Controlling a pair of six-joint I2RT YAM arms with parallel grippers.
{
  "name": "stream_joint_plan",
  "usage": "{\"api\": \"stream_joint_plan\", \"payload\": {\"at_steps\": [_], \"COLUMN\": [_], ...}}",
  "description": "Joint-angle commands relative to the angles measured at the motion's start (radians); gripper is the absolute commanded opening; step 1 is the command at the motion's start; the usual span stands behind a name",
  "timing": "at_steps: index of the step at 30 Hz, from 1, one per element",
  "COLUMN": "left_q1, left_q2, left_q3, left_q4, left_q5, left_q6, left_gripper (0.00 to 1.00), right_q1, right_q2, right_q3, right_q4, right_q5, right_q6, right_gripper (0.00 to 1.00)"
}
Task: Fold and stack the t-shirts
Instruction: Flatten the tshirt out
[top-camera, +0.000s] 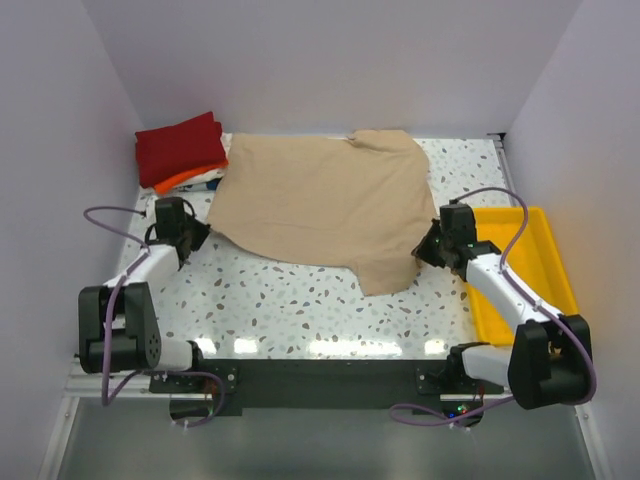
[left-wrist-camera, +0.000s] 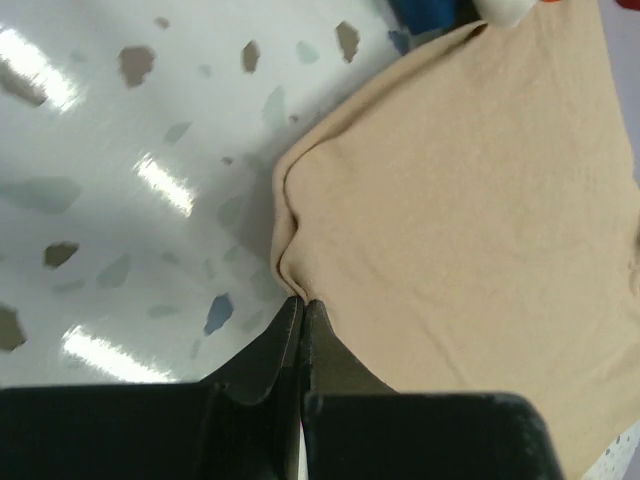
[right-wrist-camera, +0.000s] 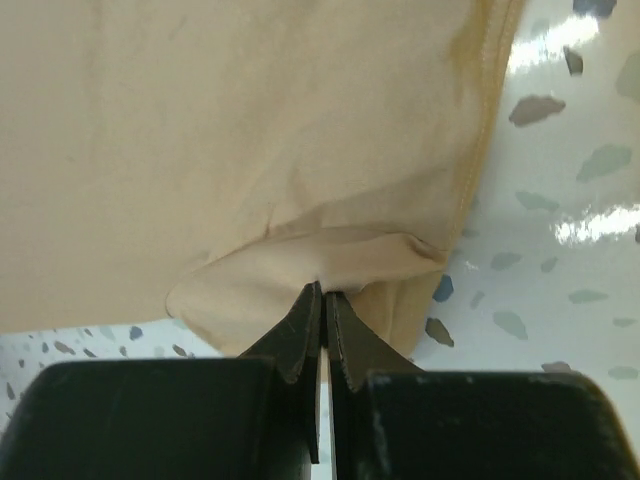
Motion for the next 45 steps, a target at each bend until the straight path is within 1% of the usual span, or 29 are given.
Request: {"api": "stream_joint_plan", "payload": {"at_steps": [1, 5, 6, 8, 9, 10, 12, 13, 15, 17, 19, 21, 22, 23, 24, 25, 26, 27, 28, 30, 33, 39, 42, 45], "left_q1": [0.006, 0.006, 0.006, 0.008, 0.006, 0.006, 0.006, 0.006, 0.006, 0.006, 0.006, 0.006, 0.006, 0.006, 0.008, 0.006, 0.006, 0.008, 0.006, 0.006, 0.006, 0.006, 0.008, 0.006], "left_q2": [-0.132, -0.264, -0.315, -0.364, -0.405, -0.424, -0.474, -0.488, -0.525, -0.542, -0.559, -0.545, -0.536, -0.524, -0.496, -0.484, -0.473, -0.456, -0.453, -0.446, -0.452, -0.456, -0.455, -0.446], "left_q3": [-0.105, -0.244, -0.267, -0.327, -0.344, -0.368, -0.387, -0.394, -0.396, -0.394, -0.394, -0.394, -0.393, -0.387, -0.376, -0.370, -0.365, -0.358, -0.355, -0.353, -0.359, -0.361, -0.364, -0.368], "left_q4": [-0.034, -0.049, -0.053, -0.058, -0.070, -0.086, -0.127, -0.148, -0.200, -0.219, -0.209, -0.172, -0.159, -0.150, -0.138, -0.132, -0.121, -0.116, -0.110, -0.093, -0.081, -0.072, -0.069, -0.066], "left_q5": [-0.067, -0.100, -0.113, -0.114, -0.119, -0.128, -0.154, -0.168, -0.195, -0.197, -0.183, -0.170, -0.163, -0.157, -0.144, -0.136, -0.127, -0.111, -0.104, -0.088, -0.074, -0.062, -0.068, -0.070], "left_q6": [-0.053, -0.033, -0.030, -0.029, -0.025, -0.024, -0.010, -0.007, -0.004, -0.002, 0.001, 0.011, 0.013, 0.017, 0.019, 0.018, 0.019, 0.021, 0.021, 0.024, 0.022, 0.027, 0.024, 0.018], "left_gripper": [0.00, 0.00, 0.00, 0.00, 0.00, 0.00, 0.00, 0.00, 0.00, 0.00, 0.00, 0.00, 0.00, 0.00, 0.00, 0.00, 0.00, 0.00, 0.00, 0.00, 0.00, 0.00, 0.00, 0.00], "right_q1": [-0.005, -0.005, -0.005, -0.007, -0.005, -0.005, -0.005, -0.007, -0.007, -0.005, -0.005, -0.005, -0.005, -0.007, -0.005, -0.004, -0.005, -0.005, -0.004, -0.005, -0.004, -0.002, 0.025, 0.101], "right_q2": [-0.056, -0.137, -0.184, -0.247, -0.311, -0.342, -0.407, -0.463, -0.519, -0.571, -0.580, -0.556, -0.541, -0.492, -0.464, -0.435, -0.377, -0.358, -0.344, -0.347, -0.373, -0.402, -0.455, -0.467], "right_q3": [-0.063, -0.167, -0.186, -0.232, -0.243, -0.250, -0.260, -0.255, -0.244, -0.231, -0.220, -0.217, -0.217, -0.215, -0.211, -0.200, -0.191, -0.182, -0.175, -0.178, -0.198, -0.232, -0.260, -0.272], "right_q4": [-0.014, -0.070, -0.079, -0.125, -0.145, -0.195, -0.255, -0.312, -0.357, -0.396, -0.410, -0.395, -0.362, -0.342, -0.300, -0.283, -0.280, -0.277, -0.278, -0.292, -0.309, -0.363, -0.409, -0.458], "right_q5": [-0.060, -0.073, -0.079, -0.083, -0.083, -0.081, -0.087, -0.086, -0.095, -0.116, -0.132, -0.129, -0.130, -0.135, -0.141, -0.142, -0.135, -0.114, -0.094, -0.029, 0.008, -0.026, -0.024, 0.020], "right_q6": [-0.008, -0.026, -0.025, -0.023, -0.023, -0.026, -0.028, -0.031, -0.023, -0.013, -0.011, -0.016, -0.017, -0.019, -0.032, -0.039, -0.043, -0.055, -0.057, -0.048, -0.014, 0.030, 0.064, 0.095], "right_gripper": [0.00, 0.00, 0.00, 0.00, 0.00, 0.00, 0.00, 0.00, 0.00, 0.00, 0.03, 0.08, 0.13, 0.16, 0.22, 0.32, 0.36, 0.39, 0.46, 0.47, 0.49, 0.49, 0.49, 0.49]}}
